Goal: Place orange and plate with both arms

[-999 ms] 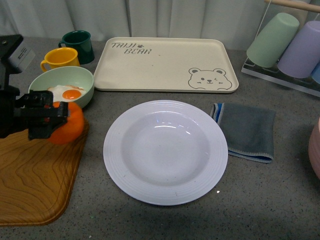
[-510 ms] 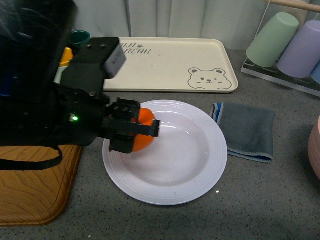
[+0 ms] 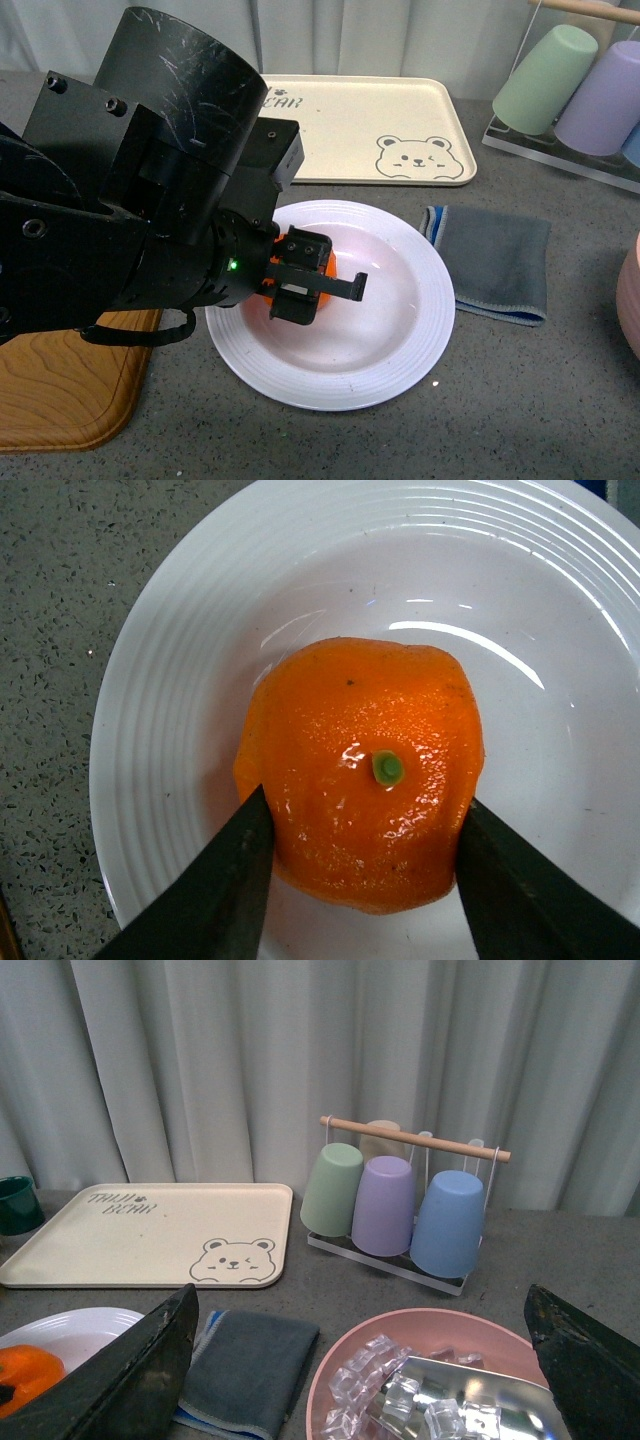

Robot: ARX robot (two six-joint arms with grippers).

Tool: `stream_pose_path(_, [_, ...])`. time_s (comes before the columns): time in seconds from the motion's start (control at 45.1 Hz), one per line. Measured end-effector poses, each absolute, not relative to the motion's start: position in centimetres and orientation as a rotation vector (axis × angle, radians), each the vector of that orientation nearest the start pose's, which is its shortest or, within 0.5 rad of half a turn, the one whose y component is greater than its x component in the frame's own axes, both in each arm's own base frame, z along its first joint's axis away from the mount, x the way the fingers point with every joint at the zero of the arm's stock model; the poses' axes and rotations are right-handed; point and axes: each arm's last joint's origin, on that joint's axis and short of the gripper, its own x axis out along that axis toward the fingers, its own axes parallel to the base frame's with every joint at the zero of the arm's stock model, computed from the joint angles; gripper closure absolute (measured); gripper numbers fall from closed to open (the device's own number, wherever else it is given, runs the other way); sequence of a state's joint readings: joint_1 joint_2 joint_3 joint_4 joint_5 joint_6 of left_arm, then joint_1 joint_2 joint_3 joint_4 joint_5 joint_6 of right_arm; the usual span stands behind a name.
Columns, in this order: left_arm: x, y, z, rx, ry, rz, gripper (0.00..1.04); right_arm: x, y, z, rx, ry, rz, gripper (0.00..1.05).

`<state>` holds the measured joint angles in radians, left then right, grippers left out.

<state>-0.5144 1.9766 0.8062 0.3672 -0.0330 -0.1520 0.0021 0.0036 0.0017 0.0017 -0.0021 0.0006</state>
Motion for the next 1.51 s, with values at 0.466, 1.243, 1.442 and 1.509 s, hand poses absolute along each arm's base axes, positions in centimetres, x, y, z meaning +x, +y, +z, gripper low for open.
stream_pose_path(0.466, [29.8, -14.9, 9.5, 0.036, 0.742, -0.349, 0.07, 9.8, 0.0, 16.4, 0.001, 0.000, 0.005, 0.09])
stream_pose_path(1.243, [18.5, -2.7, 14.8, -0.005, 0.018, -0.009, 1.01, 9.8, 0.0, 16.4, 0.001, 0.000, 0.004, 0.09])
stream_pose_path(1.442, [16.8, -1.7, 15.6, -0.005, 0.027, 0.000, 1.01, 9.8, 0.0, 16.4, 0.001, 0.000, 0.004, 0.09])
stream_pose_path(1.509, [16.2, -1.4, 16.1, -0.006, 0.018, -0.004, 1.01, 9.8, 0.0, 16.4, 0.001, 0.000, 0.004, 0.09])
